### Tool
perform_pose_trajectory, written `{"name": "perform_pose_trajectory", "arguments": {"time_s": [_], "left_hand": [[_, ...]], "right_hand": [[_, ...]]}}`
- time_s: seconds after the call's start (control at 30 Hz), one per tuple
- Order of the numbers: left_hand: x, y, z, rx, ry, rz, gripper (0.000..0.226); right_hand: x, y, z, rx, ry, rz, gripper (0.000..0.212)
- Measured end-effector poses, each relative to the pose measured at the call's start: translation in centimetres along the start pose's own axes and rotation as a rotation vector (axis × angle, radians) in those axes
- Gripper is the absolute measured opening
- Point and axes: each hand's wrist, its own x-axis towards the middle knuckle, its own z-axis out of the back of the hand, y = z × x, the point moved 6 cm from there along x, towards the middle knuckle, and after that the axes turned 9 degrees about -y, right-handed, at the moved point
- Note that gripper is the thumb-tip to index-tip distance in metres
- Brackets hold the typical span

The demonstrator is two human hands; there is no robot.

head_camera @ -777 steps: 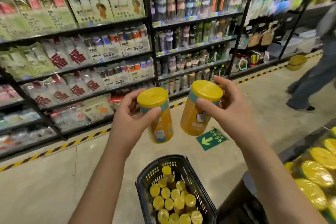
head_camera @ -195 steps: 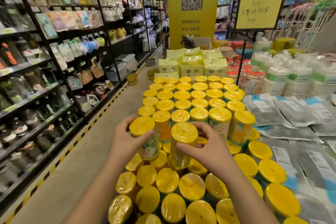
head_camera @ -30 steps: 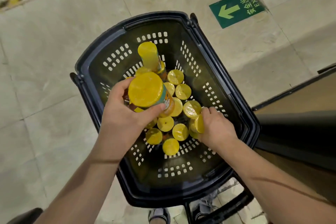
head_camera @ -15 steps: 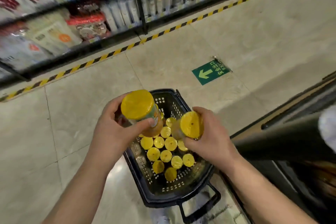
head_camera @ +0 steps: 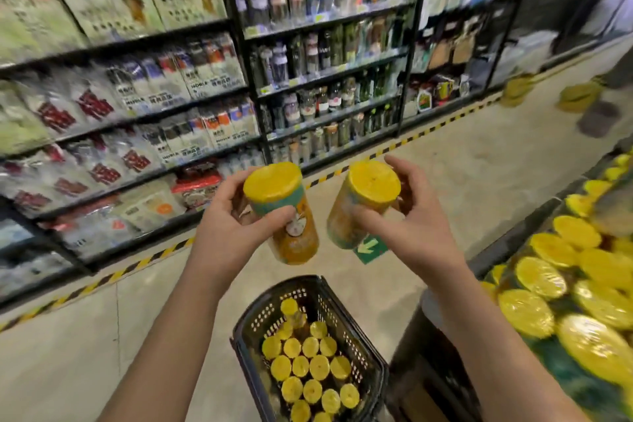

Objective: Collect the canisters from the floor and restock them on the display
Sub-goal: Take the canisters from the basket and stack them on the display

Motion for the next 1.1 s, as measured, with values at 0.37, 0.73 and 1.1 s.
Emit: {"name": "perform_pose_trajectory", "arguments": {"time_s": [0.37, 0.73, 1.1], "left_hand": [[-1.7, -9.1, -5.0, -0.088, 0.144, -0.182, 0.066], [-2.2, -10.0, -12.2, -0.195, 0.437, -0.195, 0.070], [-8.8, -11.8, -23.2, -0.294, 0.855, -0.199, 0.060]], "right_hand": [[-0.1, 8.3, 8.3, 0.101, -0.188, 0.046, 0.062], [-4.9, 9.8, 14.7, -0.023, -0.468, 0.015, 0.057], [-14.6, 10.2, 23.6, -0.268, -0.813, -0.089, 0.064]]}}
